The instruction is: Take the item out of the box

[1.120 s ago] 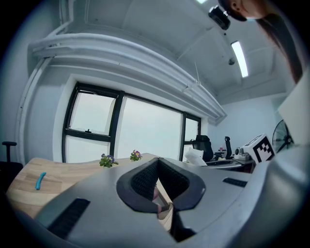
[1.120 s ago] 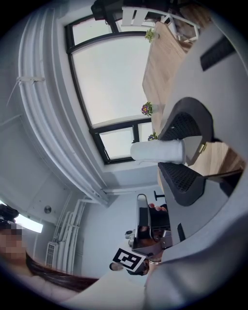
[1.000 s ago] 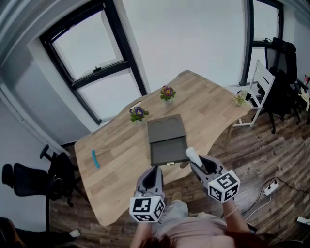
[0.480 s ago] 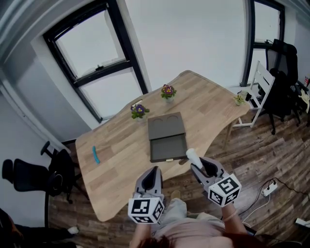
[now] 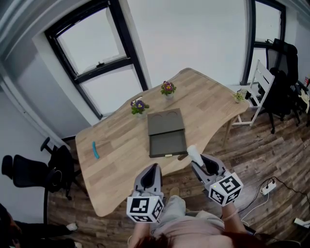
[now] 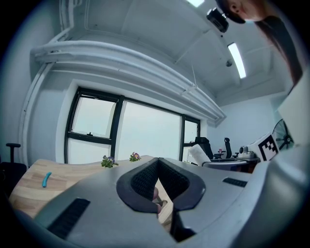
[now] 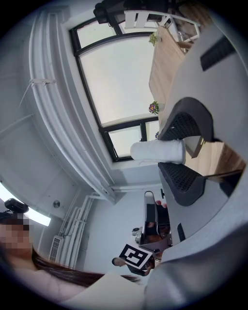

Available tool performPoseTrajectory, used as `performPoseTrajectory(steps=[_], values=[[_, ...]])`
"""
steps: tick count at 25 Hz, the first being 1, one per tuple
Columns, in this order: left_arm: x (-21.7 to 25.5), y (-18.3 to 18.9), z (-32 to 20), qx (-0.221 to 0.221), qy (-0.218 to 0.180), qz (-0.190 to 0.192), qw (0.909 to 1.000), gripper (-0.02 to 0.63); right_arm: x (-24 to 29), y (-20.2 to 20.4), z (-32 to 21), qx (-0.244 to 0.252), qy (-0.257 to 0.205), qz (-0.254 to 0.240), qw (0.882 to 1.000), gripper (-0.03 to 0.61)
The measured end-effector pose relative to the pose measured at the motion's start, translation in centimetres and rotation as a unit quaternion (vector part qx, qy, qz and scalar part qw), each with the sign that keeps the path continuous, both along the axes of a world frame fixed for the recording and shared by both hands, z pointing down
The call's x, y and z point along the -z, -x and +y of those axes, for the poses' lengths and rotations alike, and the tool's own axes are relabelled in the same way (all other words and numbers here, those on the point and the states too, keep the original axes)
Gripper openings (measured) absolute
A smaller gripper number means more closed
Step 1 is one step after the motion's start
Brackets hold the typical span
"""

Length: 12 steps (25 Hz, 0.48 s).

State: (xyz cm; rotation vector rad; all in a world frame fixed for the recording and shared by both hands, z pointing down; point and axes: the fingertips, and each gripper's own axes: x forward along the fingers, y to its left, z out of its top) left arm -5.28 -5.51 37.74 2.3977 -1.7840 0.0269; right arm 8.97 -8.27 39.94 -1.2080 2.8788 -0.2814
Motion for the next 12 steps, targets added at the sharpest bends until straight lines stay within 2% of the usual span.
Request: performPoseTrajectory(steps=[12], values=[[0.28,-0.40,0.96,0.000,-0.007,0.001,1.0000,0.000,0.32,-0.49,0.69,-0.002,-0.014,-0.002,1.000,0.129]])
